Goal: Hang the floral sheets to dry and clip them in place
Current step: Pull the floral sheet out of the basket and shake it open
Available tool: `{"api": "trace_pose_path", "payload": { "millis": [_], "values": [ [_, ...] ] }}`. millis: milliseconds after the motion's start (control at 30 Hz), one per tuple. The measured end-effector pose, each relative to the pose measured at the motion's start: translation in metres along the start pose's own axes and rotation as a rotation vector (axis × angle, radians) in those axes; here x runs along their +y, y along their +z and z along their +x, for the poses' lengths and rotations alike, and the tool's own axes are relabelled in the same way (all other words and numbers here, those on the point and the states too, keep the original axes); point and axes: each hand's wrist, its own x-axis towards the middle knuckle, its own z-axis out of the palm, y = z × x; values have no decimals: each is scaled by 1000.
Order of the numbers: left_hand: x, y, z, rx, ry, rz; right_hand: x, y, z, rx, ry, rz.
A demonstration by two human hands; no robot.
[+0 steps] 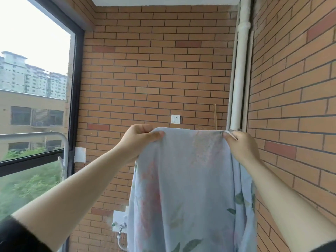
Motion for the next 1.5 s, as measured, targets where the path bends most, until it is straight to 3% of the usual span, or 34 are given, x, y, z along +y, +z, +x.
{"api": "trace_pose_path", "payload": {
  "millis": [167, 267, 333, 400, 567, 733, 867, 1000, 1133, 1333, 1500],
  "values": [
    [7, 22, 3, 7, 72, 8, 7, -11, -20, -58, 50, 121],
    [13, 38, 8, -1, 97, -4, -17, -24, -38, -313, 129, 426],
    [19, 51, 11, -29, 114, 18, -34, -23, -49, -423, 65, 593],
    [26, 64, 12, -65, 147, 40, -48, -16, -59, -471, -24, 598],
    [33, 73, 13, -87, 166, 55, -55, -16, -54, -195, 15, 562],
    [-6, 63, -5, -387, -111, 82, -66, -31, -23, 58, 8, 549],
    [-47, 33, -13, -374, -161, 150, -49, -44, 10, 198, -64, 366],
    [-46, 3, -16, -225, -195, 67, -28, -43, 17, 202, -130, 188],
    [4, -11, 2, 40, -26, -38, -24, -32, 8, 160, -148, 128],
    [81, -22, 19, 291, 302, 5, -53, -40, 19, 190, -168, 308],
    [106, -43, 14, 454, 462, 75, -93, -49, 38, 242, -247, 370]
  ]
}}
